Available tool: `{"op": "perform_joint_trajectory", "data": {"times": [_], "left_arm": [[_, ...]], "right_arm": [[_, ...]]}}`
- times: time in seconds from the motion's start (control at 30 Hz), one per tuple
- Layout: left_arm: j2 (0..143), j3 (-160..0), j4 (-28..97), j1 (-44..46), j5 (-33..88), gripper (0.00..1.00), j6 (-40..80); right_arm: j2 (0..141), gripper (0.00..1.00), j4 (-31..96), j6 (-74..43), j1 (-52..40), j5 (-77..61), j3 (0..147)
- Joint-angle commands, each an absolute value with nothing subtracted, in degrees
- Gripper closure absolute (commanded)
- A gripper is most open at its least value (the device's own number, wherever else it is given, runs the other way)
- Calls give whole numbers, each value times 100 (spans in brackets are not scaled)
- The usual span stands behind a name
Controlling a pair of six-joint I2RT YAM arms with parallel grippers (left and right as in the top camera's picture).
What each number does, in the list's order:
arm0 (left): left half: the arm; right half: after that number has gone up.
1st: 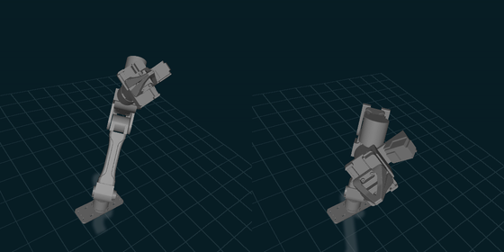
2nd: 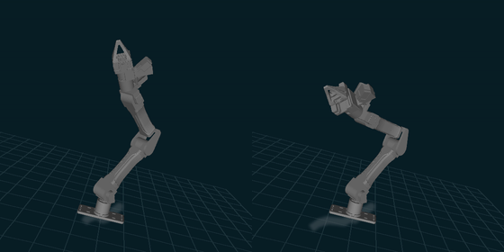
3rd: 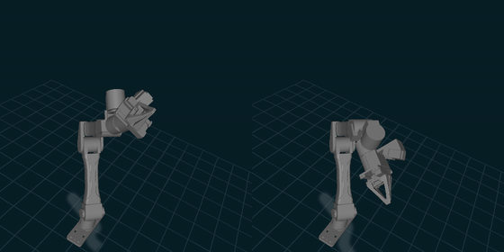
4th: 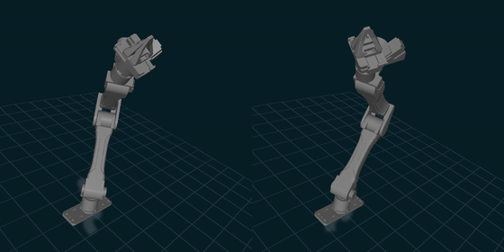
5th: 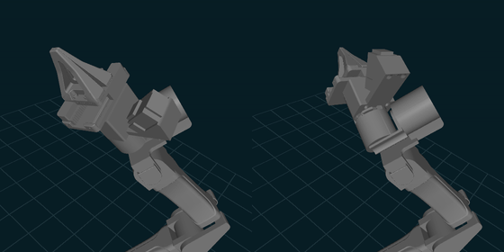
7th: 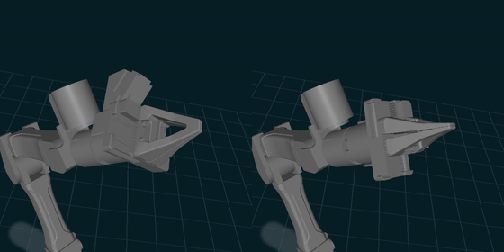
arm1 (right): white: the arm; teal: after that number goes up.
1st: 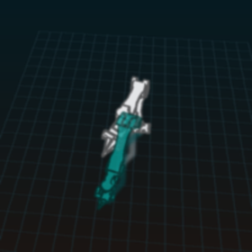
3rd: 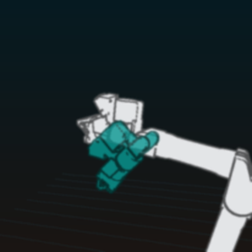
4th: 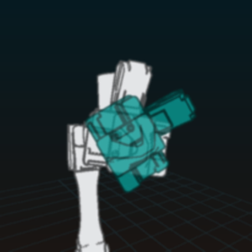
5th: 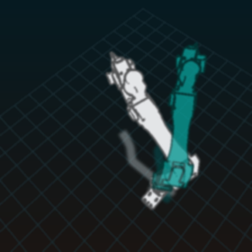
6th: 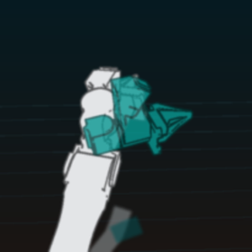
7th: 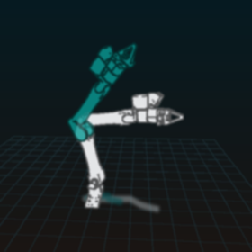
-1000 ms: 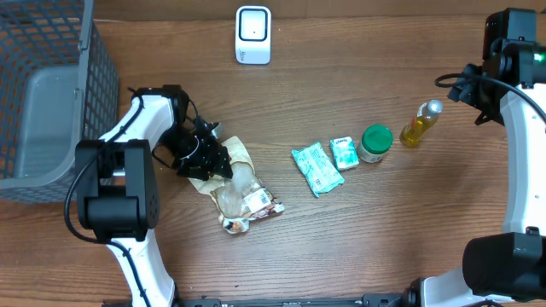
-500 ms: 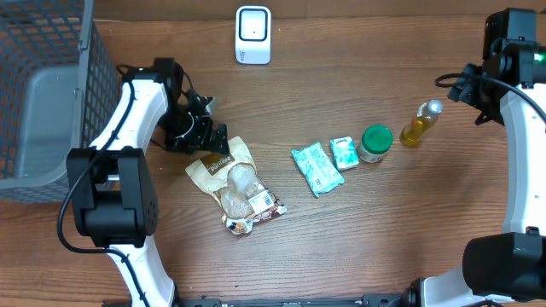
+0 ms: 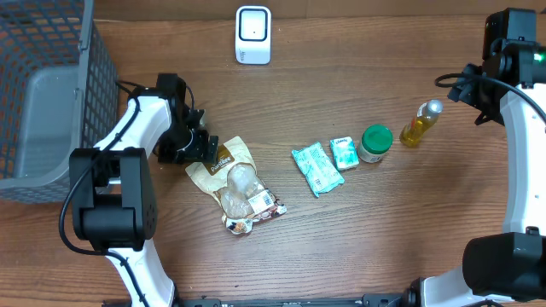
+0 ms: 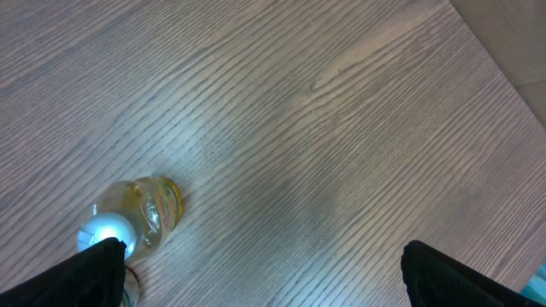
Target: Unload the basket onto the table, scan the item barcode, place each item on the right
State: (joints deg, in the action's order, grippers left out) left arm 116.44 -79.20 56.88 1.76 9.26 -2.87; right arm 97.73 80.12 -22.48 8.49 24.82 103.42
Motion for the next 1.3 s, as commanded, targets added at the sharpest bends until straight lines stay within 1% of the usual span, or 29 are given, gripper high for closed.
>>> {"op": "perform_joint_trajectory", "data": {"times": [0.0, 0.07, 0.13, 0.23, 0.3, 0.43, 0.47, 0.5, 0.53, 0.6, 0.63, 0.7, 0.73, 0.87, 1.0, 1.13, 1.27], "left_arm": [[11627, -7625, 5981, 193, 904, 6, 132], [11627, -7616, 6228, 193, 913, 6, 204], [11609, -7618, 6438, 191, 1031, 10, 217], [11463, -7618, 6613, 189, 1321, 20, 215], [11231, -7618, 6646, 189, 1356, 22, 255], [10541, -7618, 6687, 279, 1350, 22, 523], [10372, -7618, 6720, 340, 1334, 24, 552], [10237, -7618, 6757, 405, 1280, 30, 604], [10143, -7618, 6799, 473, 1188, 40, 666], [10031, -7618, 6952, 666, 906, 68, 854], [10029, -7616, 7046, 777, 797, 79, 908], [10055, -7590, 7188, 967, 683, 90, 906], [10062, -7540, 7220, 1079, 687, 92, 908], [10062, -7179, 7194, 1590, 705, 92, 952], [10066, -6661, 7081, 2211, 705, 90, 1188], [10066, -6418, 7081, 2611, 766, 92, 1188], [10066, -6346, 6980, 2906, 766, 87, 1288]], "right_arm": [[9769, 0, 7983, -2292, 849, 2495, 10385], [9769, 0, 7983, -2292, 849, 2495, 10385], [9769, 0, 7983, -2292, 849, 2495, 10385], [9769, 0, 7983, -2292, 849, 2495, 10385], [9769, 0, 7985, -2292, 849, 2495, 10385], [9769, 0, 7983, -2292, 849, 2495, 10385], [9769, 0, 7983, -2292, 849, 2495, 10385], [9769, 0, 7983, -2292, 849, 2495, 10385], [9769, 0, 7983, -2292, 849, 2495, 10385], [9769, 0, 7983, -2292, 849, 2495, 10385], [9769, 0, 7983, -2292, 849, 2495, 10385], [9769, 0, 7983, -2292, 849, 2495, 10385], [9769, 0, 7983, -2292, 849, 2495, 10385], [9769, 0, 7983, -2292, 849, 2495, 10385], [9769, 0, 7983, -2292, 849, 2495, 10385], [9769, 0, 7983, -2292, 849, 2495, 10385], [9769, 0, 7983, -2292, 849, 2495, 10385]]}}
